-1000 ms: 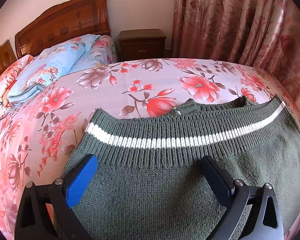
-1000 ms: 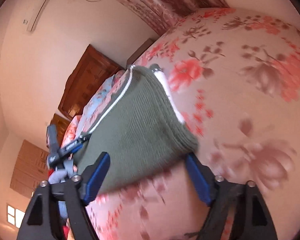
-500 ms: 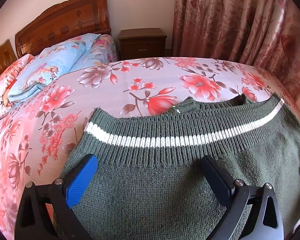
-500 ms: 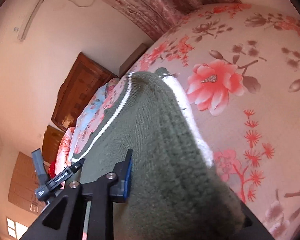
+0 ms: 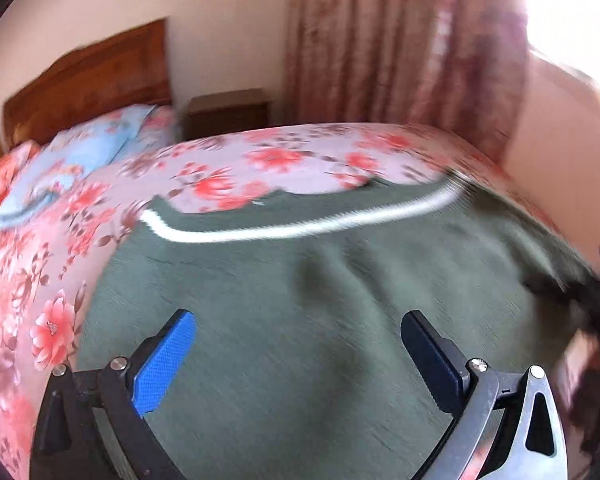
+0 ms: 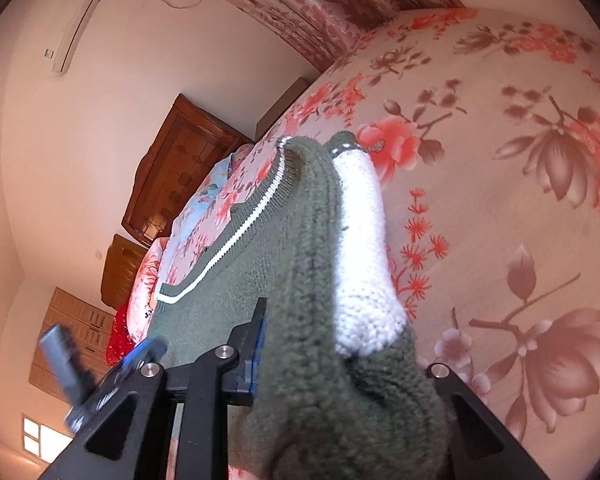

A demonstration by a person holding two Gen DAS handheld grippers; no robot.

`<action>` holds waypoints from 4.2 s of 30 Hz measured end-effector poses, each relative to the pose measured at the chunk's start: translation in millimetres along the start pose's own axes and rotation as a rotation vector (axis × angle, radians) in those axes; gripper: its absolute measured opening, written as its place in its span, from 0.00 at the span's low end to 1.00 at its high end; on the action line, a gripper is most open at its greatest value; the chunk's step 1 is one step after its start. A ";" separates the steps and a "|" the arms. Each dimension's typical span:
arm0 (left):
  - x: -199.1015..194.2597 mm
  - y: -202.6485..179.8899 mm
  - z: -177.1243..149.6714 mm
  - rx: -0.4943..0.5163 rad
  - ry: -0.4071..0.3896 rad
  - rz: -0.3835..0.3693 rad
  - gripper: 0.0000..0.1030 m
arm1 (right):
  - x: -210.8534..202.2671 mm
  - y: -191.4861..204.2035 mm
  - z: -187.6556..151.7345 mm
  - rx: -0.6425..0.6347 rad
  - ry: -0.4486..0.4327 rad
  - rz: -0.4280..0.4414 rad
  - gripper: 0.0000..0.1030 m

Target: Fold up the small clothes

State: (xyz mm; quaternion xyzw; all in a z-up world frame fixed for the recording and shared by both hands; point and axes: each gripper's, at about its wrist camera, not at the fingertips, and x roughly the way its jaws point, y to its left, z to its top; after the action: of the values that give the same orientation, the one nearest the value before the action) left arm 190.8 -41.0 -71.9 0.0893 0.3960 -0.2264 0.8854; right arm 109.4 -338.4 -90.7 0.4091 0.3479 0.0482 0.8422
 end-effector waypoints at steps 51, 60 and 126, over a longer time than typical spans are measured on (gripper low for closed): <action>34.9 97.9 21.4 -0.546 0.259 -0.581 0.10 | 45.4 220.0 -191.6 -1.469 -0.175 -0.419 0.43; 2.4 87.5 38.0 -0.437 0.157 -0.525 0.00 | 19.3 173.4 -168.1 -1.130 -0.036 -0.325 0.45; -160.0 179.4 -59.6 -0.577 -0.374 -0.117 1.00 | 77.4 273.0 -177.0 -1.349 0.052 0.130 0.34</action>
State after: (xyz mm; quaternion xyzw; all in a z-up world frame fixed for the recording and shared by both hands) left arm 142.6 190.2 2.9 -0.2305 0.2791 -0.1678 0.9170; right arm 112.6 -13.6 -10.6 -0.1871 0.2366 0.3150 0.8999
